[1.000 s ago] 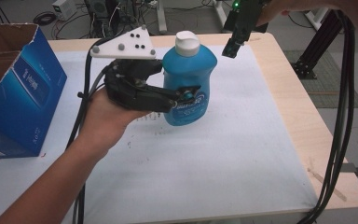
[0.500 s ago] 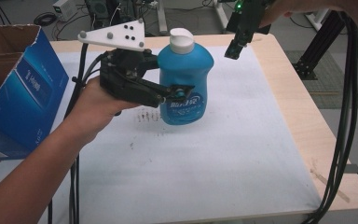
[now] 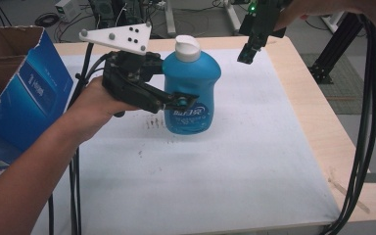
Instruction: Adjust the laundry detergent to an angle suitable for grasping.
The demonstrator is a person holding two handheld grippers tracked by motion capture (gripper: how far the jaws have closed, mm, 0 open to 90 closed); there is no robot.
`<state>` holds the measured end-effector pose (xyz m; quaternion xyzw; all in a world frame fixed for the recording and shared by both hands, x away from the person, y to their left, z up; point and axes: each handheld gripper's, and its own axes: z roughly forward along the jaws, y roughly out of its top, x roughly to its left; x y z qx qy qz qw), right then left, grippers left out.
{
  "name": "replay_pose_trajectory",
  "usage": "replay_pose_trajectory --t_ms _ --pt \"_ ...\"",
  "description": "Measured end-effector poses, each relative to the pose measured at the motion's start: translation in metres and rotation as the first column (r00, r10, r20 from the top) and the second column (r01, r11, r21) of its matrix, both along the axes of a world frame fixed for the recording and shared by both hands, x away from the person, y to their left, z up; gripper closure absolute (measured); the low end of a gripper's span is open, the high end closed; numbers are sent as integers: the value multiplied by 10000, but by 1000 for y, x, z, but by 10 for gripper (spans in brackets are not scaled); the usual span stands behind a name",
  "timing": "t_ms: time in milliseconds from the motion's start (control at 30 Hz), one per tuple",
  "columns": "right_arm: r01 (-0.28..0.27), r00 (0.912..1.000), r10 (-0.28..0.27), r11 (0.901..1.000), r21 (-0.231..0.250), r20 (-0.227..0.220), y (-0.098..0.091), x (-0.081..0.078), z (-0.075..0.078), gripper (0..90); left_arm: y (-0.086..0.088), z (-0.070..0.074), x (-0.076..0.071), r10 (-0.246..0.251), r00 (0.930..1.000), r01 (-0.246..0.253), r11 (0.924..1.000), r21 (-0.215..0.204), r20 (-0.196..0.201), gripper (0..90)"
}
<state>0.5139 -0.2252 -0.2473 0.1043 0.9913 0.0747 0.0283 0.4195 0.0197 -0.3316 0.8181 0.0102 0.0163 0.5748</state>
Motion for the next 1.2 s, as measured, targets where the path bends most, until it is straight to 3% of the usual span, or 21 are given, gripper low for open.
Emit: replay_pose_trajectory --t_ms 233,433,600,933,1200 --pt "43 10000 -43 10000 -26 -16 2 0 -1 107 5 0 4 -381 9993 380 9990 247 65 441" --pt "39 10000 -39 10000 -48 -17 3 0 -1 107 8 -4 9 -1024 9947 1025 9943 279 -80 441" --pt "30 10000 -30 10000 -51 -22 4 0 -2 107 11 -8 11 -1193 9926 1200 9920 386 -212 442" --pt "45 10000 -46 9999 -157 -70 5 1 -4 107 11 -16 14 -1547 9879 1549 9856 672 -78 443" --pt "113 9998 -114 9999 -116 -144 5 2 -7 107 7 -26 16 -1790 9833 1813 9793 899 -333 444"
